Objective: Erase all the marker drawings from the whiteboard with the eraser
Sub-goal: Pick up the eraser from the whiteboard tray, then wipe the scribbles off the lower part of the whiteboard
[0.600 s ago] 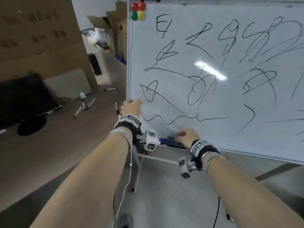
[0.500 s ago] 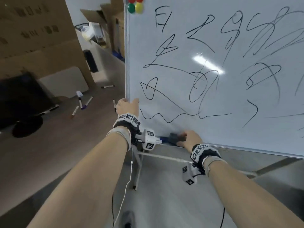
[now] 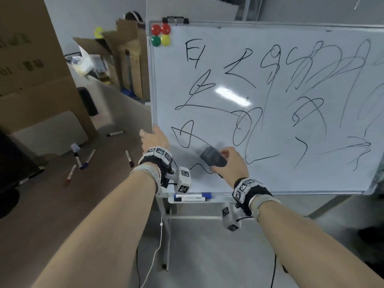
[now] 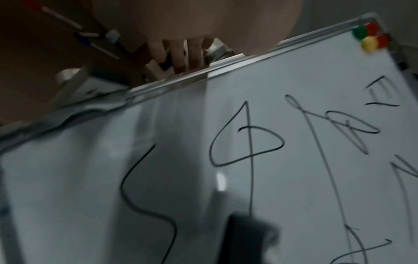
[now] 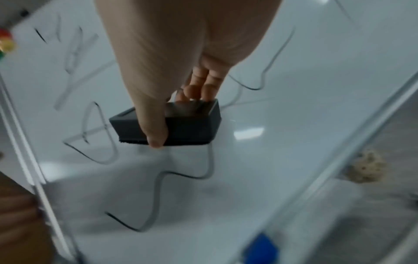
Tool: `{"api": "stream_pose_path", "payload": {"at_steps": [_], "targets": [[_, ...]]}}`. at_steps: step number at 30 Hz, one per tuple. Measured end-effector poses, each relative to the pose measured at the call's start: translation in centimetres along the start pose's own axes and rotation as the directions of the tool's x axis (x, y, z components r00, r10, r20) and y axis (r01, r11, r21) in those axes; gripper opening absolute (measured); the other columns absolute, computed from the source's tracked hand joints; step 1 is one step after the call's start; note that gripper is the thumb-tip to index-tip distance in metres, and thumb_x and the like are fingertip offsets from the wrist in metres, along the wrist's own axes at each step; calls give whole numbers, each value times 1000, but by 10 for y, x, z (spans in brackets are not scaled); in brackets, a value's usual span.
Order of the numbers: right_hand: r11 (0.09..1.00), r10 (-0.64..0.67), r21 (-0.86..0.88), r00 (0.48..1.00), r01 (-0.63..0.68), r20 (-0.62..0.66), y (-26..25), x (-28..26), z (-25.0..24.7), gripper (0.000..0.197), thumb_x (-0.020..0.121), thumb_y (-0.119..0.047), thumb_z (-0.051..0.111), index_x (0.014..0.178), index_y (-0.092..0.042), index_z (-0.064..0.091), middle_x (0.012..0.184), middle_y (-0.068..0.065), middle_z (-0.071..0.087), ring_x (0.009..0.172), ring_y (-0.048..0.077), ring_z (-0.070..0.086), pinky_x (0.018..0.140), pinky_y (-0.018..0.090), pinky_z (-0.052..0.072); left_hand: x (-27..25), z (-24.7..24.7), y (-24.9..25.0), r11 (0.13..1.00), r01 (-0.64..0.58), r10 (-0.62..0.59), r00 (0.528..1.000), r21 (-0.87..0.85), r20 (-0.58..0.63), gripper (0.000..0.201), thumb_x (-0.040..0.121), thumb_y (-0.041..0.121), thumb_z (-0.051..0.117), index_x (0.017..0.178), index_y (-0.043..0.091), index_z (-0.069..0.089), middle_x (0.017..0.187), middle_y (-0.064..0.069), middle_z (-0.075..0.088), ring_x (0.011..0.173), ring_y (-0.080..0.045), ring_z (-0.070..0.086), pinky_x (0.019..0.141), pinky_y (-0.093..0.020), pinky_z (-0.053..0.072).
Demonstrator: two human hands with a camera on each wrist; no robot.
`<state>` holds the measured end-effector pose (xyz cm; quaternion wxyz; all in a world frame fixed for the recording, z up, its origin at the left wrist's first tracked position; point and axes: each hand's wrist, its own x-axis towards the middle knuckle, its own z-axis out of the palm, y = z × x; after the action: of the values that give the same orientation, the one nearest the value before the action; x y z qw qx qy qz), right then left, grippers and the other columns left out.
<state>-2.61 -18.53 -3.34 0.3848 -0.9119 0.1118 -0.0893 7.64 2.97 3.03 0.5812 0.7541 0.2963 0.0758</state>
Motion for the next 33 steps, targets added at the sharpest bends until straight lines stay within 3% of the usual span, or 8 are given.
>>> {"api": "stream_pose_path", "payload": {"at_steps": [6,10,14,20,24,28,31,33], "targets": [[963,-262,-124,939,240,-221,-98,42,-13,52,72,-39,74,120,-31,57,113,-8,54,108,14,48,88,32,47,18,-22,48,993,-110,116,953,-36,279,56,100,47,29,134,5,45,130,-15,56,118,-31,53,95,-35,35],[933,-350,-208,878,294,-325,-138,63,-27,51,70,-43,71,117,-29,59,109,-7,58,107,19,44,92,33,41,21,-31,86,977,-204,211,940,-57,269,43,101,40,33,127,9,47,120,-11,53,118,-32,52,86,-31,33],[935,-354,-144,858,323,-372,-166,87,-45,51,72,-39,72,119,-28,57,114,-5,54,109,17,46,93,35,46,25,-33,125,980,-195,196,951,-30,238,54,98,46,31,136,9,43,136,-16,52,122,-36,50,101,-41,35],[893,-450,-210,767,399,-458,-190,138,-85,50,76,-37,70,124,-28,59,116,-1,51,108,21,49,93,35,46,33,-12,168,972,-229,237,940,-61,246,56,102,41,28,144,4,36,144,-19,45,130,-35,45,104,-37,32],[878,-478,-247,724,410,-498,-193,178,-106,48,81,-35,70,127,-24,60,116,2,52,107,23,46,93,38,45,39,0,175,975,-216,221,965,-50,141,59,105,40,21,142,-1,41,142,-21,49,129,-36,48,106,-38,35],[834,-547,-237,689,499,-475,-208,203,-96,52,79,-32,75,127,-22,61,116,3,53,107,24,45,92,37,41,45,11,180,984,-168,171,984,-62,49,68,104,49,14,137,0,49,135,-23,55,124,-36,53,105,-39,37],[715,-699,-264,642,648,-316,-207,212,-80,55,76,-34,77,127,-23,63,114,1,53,105,21,45,92,37,41,51,15,175,978,-193,195,980,-78,24,56,105,42,17,151,12,29,136,-22,52,124,-37,52,104,-40,38],[656,-754,-245,607,714,-251,-197,215,-75,53,76,-37,77,126,-24,64,112,-1,53,104,20,46,92,37,42,51,16,177,984,-169,171,984,-58,42,62,105,46,14,146,7,38,136,-23,52,126,-35,51,105,-37,36]]}}
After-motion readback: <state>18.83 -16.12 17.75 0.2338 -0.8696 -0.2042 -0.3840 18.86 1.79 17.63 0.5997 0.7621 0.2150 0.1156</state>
